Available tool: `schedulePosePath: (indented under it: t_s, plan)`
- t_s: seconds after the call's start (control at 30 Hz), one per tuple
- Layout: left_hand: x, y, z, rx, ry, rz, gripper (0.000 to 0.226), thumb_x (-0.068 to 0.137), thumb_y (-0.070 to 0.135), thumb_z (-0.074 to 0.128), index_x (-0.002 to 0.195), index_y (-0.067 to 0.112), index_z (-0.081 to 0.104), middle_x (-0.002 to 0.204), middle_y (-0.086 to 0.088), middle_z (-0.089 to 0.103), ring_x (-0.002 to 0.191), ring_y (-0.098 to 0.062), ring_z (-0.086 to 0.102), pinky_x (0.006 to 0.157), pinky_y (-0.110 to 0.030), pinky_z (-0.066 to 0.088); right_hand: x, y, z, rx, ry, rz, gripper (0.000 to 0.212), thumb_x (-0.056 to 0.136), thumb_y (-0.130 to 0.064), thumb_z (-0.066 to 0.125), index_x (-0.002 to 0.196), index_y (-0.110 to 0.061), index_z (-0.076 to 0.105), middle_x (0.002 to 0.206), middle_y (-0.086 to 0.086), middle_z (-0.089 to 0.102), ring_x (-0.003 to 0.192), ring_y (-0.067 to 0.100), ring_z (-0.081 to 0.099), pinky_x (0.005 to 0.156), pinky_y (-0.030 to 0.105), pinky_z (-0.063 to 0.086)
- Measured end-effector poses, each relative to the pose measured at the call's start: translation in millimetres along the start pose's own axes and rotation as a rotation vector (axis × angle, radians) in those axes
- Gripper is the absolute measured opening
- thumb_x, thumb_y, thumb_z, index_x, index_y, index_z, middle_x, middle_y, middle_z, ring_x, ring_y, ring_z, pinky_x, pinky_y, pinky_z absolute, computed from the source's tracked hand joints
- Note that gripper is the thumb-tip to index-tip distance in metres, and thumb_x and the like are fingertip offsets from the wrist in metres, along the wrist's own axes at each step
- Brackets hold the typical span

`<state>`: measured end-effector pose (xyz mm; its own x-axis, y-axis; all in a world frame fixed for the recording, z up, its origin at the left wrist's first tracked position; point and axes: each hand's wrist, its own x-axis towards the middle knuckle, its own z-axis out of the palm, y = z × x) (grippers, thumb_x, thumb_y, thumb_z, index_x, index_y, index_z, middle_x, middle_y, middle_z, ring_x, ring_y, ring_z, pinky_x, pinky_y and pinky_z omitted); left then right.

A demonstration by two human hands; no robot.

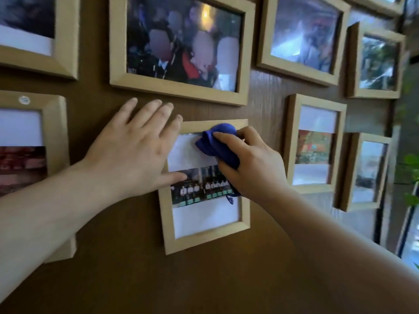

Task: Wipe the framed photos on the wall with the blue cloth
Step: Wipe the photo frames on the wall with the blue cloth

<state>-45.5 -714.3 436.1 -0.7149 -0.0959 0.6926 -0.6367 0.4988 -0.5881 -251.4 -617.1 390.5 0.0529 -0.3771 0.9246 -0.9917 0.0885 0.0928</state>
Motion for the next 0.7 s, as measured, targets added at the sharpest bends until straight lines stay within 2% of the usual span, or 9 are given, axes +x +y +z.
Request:
schedulePosePath:
  t_s: [0.17, 0.3, 0.4, 0.5, 0.63, 0.7]
  plan:
    - [-10.1, -17.5, 8.9, 0.026, -0.053, -0.004, 0.11, 0.064, 0.08, 0.046, 0.148, 0.013, 0.022, 0.15, -0.021, 0.036, 0.141, -0.035, 0.028, 0.113, -0.058, 0.024, 1.2, -24.2, 10.0, -0.043, 0.0, 0.041, 0.048, 0.083, -0.038, 0.059, 0.127, -0.022, 0.053, 0.112, 0.01, 0.053, 0.071, 0.021, 0.055, 0.049, 0.031, 0.048]
    - [-12.5, -22.0, 14.1, -0.012, -0.028, 0.042, 0.099, 0.069, 0.072, 0.05, 0.149, 0.023, 0.021, 0.152, -0.019, 0.033, 0.142, -0.036, 0.024, 0.113, -0.06, 0.022, 1.9, -59.2, 24.1, -0.066, -0.028, -0.066, 0.05, 0.078, -0.038, 0.061, 0.125, -0.02, 0.055, 0.111, 0.015, 0.054, 0.072, 0.024, 0.055, 0.049, 0.028, 0.045]
    - [-11.0, -22.0, 17.2, -0.01, -0.005, 0.061, 0.096, 0.071, 0.071, 0.052, 0.149, 0.024, 0.022, 0.152, -0.018, 0.033, 0.142, -0.037, 0.023, 0.113, -0.062, 0.02, 1.2, -63.1, 27.7, -0.069, -0.031, -0.074, 0.048, 0.078, -0.038, 0.06, 0.123, -0.021, 0.058, 0.108, 0.014, 0.055, 0.071, 0.024, 0.056, 0.046, 0.028, 0.045]
    - [-10.9, -22.7, 19.4, -0.003, -0.005, 0.063, 0.098, 0.071, 0.076, 0.044, 0.149, 0.023, 0.019, 0.154, -0.015, 0.031, 0.143, -0.037, 0.02, 0.113, -0.062, 0.018, -12.7, -37.8, 21.0, -0.176, -0.065, 0.004, 0.048, 0.08, -0.038, 0.063, 0.124, -0.023, 0.055, 0.112, 0.011, 0.054, 0.074, 0.023, 0.057, 0.049, 0.029, 0.047]
    - [-10.6, -22.8, 22.3, -0.001, 0.008, 0.073, 0.1, 0.071, 0.078, 0.042, 0.15, 0.021, 0.016, 0.156, -0.013, 0.028, 0.143, -0.038, 0.017, 0.113, -0.064, 0.016, -29.8, -16.5, 13.4, -0.242, -0.037, 0.222, 0.046, 0.078, -0.031, 0.065, 0.121, -0.021, 0.055, 0.104, 0.009, 0.052, 0.07, 0.027, 0.055, 0.049, 0.035, 0.049]
    - [-9.9, -22.1, 23.6, -0.005, 0.019, 0.074, 0.1, 0.072, 0.078, 0.042, 0.15, 0.021, 0.014, 0.156, -0.013, 0.026, 0.144, -0.038, 0.015, 0.113, -0.064, 0.015, -29.9, -25.9, 18.5, -0.235, -0.017, 0.241, 0.046, 0.078, -0.031, 0.063, 0.122, -0.019, 0.054, 0.104, 0.01, 0.052, 0.066, 0.025, 0.054, 0.049, 0.031, 0.046]
